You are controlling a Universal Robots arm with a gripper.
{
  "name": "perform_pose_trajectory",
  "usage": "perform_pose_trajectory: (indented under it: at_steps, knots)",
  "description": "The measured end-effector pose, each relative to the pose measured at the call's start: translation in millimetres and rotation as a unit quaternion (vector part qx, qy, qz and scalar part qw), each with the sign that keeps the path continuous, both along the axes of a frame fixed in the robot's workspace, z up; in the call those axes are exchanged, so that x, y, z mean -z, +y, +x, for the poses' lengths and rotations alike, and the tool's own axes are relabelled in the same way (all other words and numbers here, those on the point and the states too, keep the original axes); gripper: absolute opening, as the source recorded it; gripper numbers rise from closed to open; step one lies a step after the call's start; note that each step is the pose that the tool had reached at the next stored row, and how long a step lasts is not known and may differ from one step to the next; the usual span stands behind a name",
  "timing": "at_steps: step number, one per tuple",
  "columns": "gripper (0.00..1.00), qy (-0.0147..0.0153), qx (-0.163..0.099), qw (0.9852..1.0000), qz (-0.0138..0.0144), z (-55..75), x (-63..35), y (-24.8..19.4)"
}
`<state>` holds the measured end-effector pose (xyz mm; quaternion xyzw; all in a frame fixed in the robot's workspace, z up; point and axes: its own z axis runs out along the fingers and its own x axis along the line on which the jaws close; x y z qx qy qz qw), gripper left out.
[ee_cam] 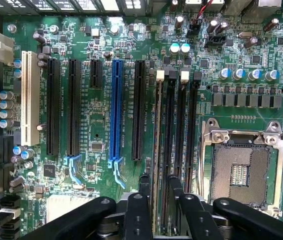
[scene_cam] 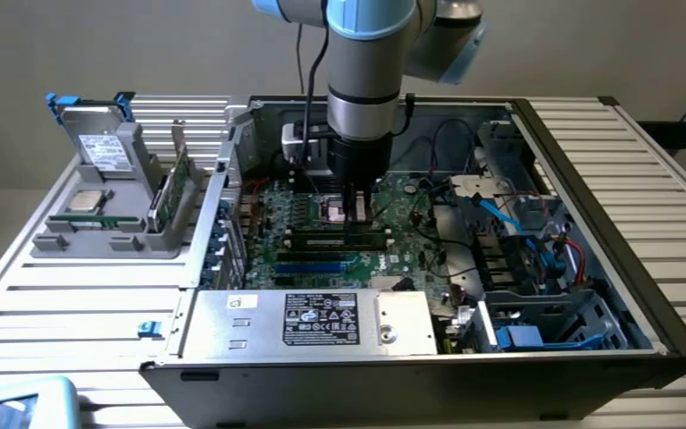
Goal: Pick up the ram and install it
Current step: 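Insert the ram into the slot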
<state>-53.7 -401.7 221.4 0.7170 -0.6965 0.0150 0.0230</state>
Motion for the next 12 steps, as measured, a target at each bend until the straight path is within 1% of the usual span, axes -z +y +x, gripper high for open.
perform_pose_trajectory:
  at_steps: [2, 6, 9, 12]
  knots:
    - [0.29, 0.0, 0.0, 1.0, 0.0, 0.3, -4.1, 0.1]
    - [0.29, 0.0, 0.0, 1.0, 0.0, 4.8, -21.4, 0.2]
    - [0.29, 0.0, 0.0, 1.0, 0.0, 11.1, -34.1, 0.1]
    - [0.29, 0.0, 0.0, 1.0, 0.0, 16.3, -40.6, 0.1]
